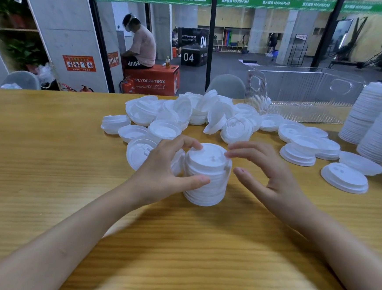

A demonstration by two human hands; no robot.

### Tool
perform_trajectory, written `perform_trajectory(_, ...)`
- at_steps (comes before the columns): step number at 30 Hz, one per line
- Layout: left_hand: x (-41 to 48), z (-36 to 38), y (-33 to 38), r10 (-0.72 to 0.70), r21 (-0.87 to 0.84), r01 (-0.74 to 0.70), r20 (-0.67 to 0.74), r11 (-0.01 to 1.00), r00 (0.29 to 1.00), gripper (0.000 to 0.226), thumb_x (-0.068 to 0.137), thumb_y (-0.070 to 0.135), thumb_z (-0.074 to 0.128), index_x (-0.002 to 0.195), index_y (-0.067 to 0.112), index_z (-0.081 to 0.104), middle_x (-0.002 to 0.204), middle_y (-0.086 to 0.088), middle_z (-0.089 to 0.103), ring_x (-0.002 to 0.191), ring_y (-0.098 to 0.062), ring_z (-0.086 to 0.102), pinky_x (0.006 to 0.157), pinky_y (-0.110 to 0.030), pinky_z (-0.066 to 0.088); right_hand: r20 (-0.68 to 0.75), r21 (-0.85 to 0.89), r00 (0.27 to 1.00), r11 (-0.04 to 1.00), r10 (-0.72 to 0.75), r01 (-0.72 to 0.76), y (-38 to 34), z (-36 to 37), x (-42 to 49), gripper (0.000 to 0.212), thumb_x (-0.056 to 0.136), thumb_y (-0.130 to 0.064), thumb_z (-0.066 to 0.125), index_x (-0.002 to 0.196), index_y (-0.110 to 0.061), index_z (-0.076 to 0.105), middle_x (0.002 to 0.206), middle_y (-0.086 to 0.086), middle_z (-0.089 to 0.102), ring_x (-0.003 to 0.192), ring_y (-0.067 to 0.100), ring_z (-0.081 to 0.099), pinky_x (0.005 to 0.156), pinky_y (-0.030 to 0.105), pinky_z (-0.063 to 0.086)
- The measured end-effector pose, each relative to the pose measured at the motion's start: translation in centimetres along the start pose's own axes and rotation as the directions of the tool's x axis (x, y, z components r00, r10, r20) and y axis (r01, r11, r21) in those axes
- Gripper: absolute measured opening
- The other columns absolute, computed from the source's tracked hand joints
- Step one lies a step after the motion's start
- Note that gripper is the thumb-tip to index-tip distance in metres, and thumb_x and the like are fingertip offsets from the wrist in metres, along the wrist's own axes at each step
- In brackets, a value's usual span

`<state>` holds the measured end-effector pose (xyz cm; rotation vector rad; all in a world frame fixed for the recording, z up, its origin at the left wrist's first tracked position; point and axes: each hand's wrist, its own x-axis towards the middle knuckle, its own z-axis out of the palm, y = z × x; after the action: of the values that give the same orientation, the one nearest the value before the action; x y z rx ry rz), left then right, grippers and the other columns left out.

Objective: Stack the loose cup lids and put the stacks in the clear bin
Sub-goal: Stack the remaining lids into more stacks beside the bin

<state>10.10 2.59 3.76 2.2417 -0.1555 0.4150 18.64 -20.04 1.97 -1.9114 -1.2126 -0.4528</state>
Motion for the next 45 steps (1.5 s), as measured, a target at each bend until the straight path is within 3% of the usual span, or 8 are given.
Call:
perform_trajectory(5, 0.1, -0.6, -0.2, 0.020, 0.010, -0.020, 0.037, 1.000, 0.999, 0.064, 0.056, 0.065, 0.072, 0.115, 0.053, 0.050, 0.124, 0.036, 0.049, 0.125, 0.009, 0.039, 0.096, -0.010, 0.031, 0.004, 0.009, 1.000, 1.000, 0.013, -0.013, 0.0, -0.1, 0.0, 0.029, 0.095, -0.038, 0.052, 0.117, -0.023, 0.065, 0.125, -0.009, 0.059, 0.123, 0.013, 0.050, 0.102, 0.021, 0.036)
perform_trajectory(8, 0.3, -2.5, -1.0, 0.027, 0.054, -0.033, 0.096, 0.998, 0.995, 0.079, 0.060, 0.056, 0.080, 0.129, 0.050, 0.043, 0.134, 0.026, 0.050, 0.129, 0.013, 0.036, 0.095, 0.001, 0.026, -0.006, 0.035, 1.000, 0.999, 0.025, -0.024, 0.0, -0.1, 0.0, 0.029, 0.096, -0.038, 0.052, 0.118, -0.024, 0.064, 0.126, -0.012, 0.059, 0.123, 0.014, 0.051, 0.100, 0.024, 0.038)
perform_trajectory(17, 0.8, -4.3, -3.2, -0.049, 0.286, -0.017, 0.221, 0.958, 0.974, 0.084, 0.061, 0.054, 0.074, 0.135, 0.060, 0.034, 0.130, 0.028, 0.047, 0.127, -0.002, 0.035, 0.102, -0.018, 0.031, 0.008, 0.039, 0.999, 0.998, 0.040, -0.041, 0.2, 0.1, -0.1, 0.031, 0.095, -0.040, 0.052, 0.119, -0.024, 0.064, 0.126, -0.012, 0.059, 0.124, 0.015, 0.051, 0.100, 0.027, 0.040)
perform_trajectory(20, 0.8, -4.2, -3.2, 0.016, 0.266, -0.055, 0.144, 0.962, 0.989, 0.078, 0.058, 0.064, 0.070, 0.130, 0.060, 0.039, 0.130, 0.029, 0.047, 0.124, 0.003, 0.040, 0.106, -0.027, 0.034, 0.007, 0.041, 0.999, 0.998, 0.046, -0.046, 0.3, 0.1, -0.1, 0.030, 0.095, -0.040, 0.052, 0.119, -0.025, 0.063, 0.126, -0.013, 0.059, 0.124, 0.016, 0.051, 0.100, 0.028, 0.041)
perform_trajectory(25, 0.8, -4.2, -1.8, 0.128, 0.119, -0.113, -0.124, 0.986, 0.984, 0.076, 0.059, 0.060, 0.072, 0.128, 0.053, 0.041, 0.127, 0.024, 0.049, 0.119, 0.008, 0.045, 0.092, 0.000, 0.030, 0.001, 0.036, 0.999, 0.998, 0.049, -0.049, 0.5, 0.2, 0.0, 0.031, 0.095, -0.041, 0.051, 0.119, -0.025, 0.063, 0.126, -0.013, 0.059, 0.125, 0.015, 0.050, 0.100, 0.027, 0.040)
perform_trajectory(31, 0.6, -2.7, 0.1, 0.112, -0.111, -0.152, -0.304, 0.982, 0.946, 0.069, 0.062, 0.053, 0.077, 0.123, 0.043, 0.046, 0.129, 0.009, 0.054, 0.120, -0.010, 0.054, 0.098, -0.022, 0.044, -0.020, 0.026, 0.998, 0.998, 0.063, -0.062, 0.6, 0.1, 0.0, 0.033, 0.095, -0.042, 0.050, 0.120, -0.023, 0.063, 0.126, -0.014, 0.058, 0.125, 0.014, 0.050, 0.101, 0.024, 0.038)
perform_trajectory(36, 0.7, -0.9, 1.1, 0.013, -0.370, -0.068, -0.150, 0.927, 0.989, 0.055, 0.064, 0.046, 0.077, 0.115, 0.031, 0.060, 0.111, 0.007, 0.068, 0.104, -0.007, 0.064, 0.085, -0.021, 0.048, -0.105, 0.004, 0.990, 0.996, 0.090, -0.090, 0.8, 0.0, 0.1, 0.031, 0.096, -0.042, 0.046, 0.117, -0.026, 0.062, 0.123, -0.015, 0.060, 0.121, 0.010, 0.051, 0.099, 0.034, 0.041)
perform_trajectory(45, 1.4, 0.4, 1.4, 0.072, -0.169, -0.069, 0.011, 0.983, 0.997, 0.048, 0.067, 0.048, 0.078, 0.111, 0.035, 0.064, 0.121, 0.022, 0.060, 0.123, 0.004, 0.049, 0.104, -0.020, 0.037, -0.153, -0.006, 0.982, 0.994, 0.109, -0.112, 1.0, -0.1, 0.2, 0.031, 0.097, -0.041, 0.045, 0.116, -0.026, 0.063, 0.120, -0.019, 0.060, 0.117, 0.004, 0.052, 0.098, 0.037, 0.042)
